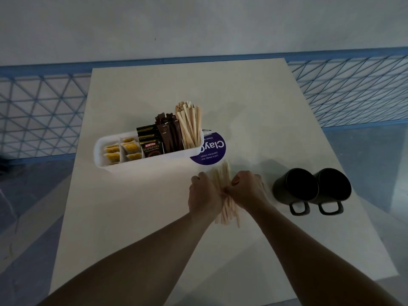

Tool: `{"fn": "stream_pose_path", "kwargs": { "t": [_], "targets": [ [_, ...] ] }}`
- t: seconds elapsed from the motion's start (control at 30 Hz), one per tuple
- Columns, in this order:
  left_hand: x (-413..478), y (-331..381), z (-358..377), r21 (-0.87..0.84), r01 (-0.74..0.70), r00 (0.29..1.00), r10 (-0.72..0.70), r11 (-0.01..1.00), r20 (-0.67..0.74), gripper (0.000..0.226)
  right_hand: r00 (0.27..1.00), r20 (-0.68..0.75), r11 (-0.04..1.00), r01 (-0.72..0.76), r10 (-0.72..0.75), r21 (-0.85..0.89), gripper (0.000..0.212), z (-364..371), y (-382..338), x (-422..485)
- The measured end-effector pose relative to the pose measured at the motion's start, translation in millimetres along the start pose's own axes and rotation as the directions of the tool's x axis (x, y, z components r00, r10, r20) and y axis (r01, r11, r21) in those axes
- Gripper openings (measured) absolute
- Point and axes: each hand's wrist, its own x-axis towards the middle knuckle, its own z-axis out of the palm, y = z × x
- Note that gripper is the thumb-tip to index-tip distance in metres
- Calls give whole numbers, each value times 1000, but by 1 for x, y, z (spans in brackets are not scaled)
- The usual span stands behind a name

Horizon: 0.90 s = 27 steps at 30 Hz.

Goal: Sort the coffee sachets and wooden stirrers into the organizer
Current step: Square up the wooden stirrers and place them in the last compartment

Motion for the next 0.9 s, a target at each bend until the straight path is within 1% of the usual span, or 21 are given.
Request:
{"fn": "stream_pose_path", "kwargs": {
  "t": [0.17,0.33,0.47,0.63,0.77,0.83,0.9],
  "targets": [
    [-1,0,1,4,-4,1000,4,1000,3,63,1000,9,999,-19,19,29,21,2,1,0],
    [1,-1,-2,44,-5,1000,5,999,-8,51,1000,26,999,-9,8,32,29,-5,3,-2],
    [3,-3,-7,51,-16,999,14,999,33,46,1000,-2,1000,-16,16,-1,27,-7,3,-4],
    [3,-7,-12,35,-22,998,20,999,62,49,997,-69,1000,24,-25,-11,26,-2,3,-2],
    [-2,-7,-9,57,-20,1000,20,998,10,56,994,-99,997,28,-36,-76,22,6,0,-1],
    [-4,-6,-8,81,-2,1000,4,997,-25,51,993,-114,995,26,-37,-98,13,10,-2,1],
    [-3,-5,-9,101,13,999,-9,995,-43,40,994,-111,995,11,-22,-95,12,12,-4,2]
  ]
}}
